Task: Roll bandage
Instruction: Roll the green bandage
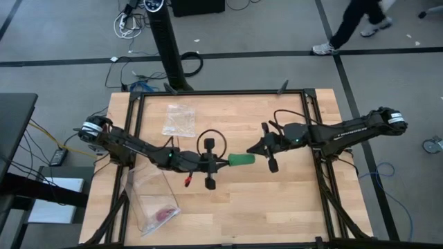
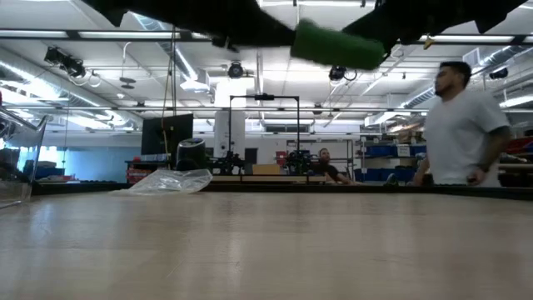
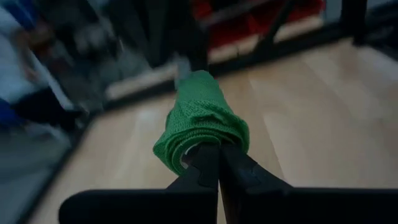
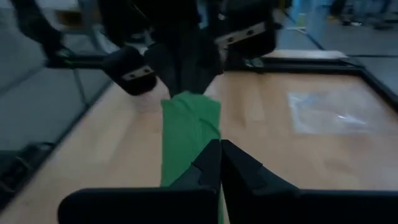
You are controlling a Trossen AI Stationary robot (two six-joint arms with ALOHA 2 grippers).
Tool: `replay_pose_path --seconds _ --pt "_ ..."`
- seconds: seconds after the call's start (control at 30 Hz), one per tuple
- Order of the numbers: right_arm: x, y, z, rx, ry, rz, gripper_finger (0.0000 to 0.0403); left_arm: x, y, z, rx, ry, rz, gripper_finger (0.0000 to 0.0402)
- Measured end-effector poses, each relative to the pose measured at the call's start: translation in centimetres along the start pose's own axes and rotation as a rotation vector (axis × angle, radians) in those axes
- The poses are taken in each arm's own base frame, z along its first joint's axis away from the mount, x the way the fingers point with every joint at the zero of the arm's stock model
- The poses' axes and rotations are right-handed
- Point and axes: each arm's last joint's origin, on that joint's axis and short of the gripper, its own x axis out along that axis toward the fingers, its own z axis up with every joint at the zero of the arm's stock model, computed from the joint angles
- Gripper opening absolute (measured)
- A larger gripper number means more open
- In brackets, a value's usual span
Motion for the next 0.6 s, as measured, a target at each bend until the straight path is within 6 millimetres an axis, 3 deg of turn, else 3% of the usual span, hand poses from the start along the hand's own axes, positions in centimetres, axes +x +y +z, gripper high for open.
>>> replay_pose_path --seconds 0.2,0.43,0.6 --pt "-1.5 -1.2 -0.3 -0.018 0.067 -0.167 0.0024 0.6 1.7 -1.7 -0.115 0.219 -0.003 0.0003" --pt "-1.6 -1.9 -2.3 -0.010 0.113 -0.203 0.0015 1.7 4.1 -3.4 -0.191 0.266 0.009 0.0003" --pt "-1.5 -2.1 -3.4 0.009 0.132 -0.216 0.0010 3.6 5.2 -5.9 -0.215 0.313 -0.011 0.0003"
